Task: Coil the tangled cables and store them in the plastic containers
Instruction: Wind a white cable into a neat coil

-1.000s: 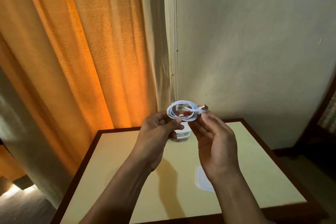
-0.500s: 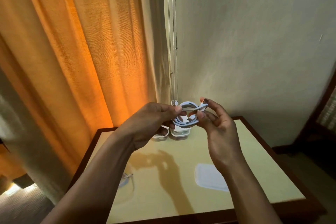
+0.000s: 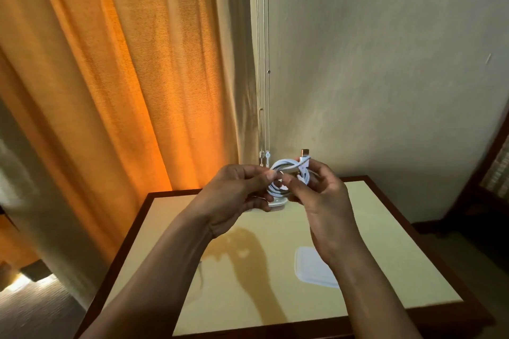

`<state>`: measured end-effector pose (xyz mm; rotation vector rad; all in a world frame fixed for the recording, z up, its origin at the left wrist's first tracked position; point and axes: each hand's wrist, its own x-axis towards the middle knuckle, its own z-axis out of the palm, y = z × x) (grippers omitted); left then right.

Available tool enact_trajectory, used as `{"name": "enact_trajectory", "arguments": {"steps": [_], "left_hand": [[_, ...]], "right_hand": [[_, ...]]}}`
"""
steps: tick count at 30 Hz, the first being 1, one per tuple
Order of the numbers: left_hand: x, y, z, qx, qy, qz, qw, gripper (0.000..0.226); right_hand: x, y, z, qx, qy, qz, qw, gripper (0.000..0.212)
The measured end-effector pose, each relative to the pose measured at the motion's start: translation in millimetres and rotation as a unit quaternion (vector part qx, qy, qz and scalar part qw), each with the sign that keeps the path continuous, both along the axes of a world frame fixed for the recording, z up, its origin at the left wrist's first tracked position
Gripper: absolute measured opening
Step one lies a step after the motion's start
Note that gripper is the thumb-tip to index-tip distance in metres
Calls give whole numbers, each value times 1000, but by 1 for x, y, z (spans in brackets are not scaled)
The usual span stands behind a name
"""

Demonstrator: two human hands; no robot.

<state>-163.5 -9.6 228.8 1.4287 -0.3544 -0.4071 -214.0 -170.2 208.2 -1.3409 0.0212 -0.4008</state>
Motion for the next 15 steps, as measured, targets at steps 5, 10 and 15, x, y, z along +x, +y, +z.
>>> {"name": "enact_trajectory", "arguments": {"steps": [5,10,15], "left_hand": [[-1,2,-12,-9,-13,46,999,26],[-5,13,-31,-4,-7,111,994,20],[-8,40,-55,35,-7,178,983,15]], "right_hand": [[8,4,-14,-88,-7,-129,988,26],[13,14,-29,-155,-11,-112,982,22],[25,38,-53,-235,24,-57,970,30]]}}
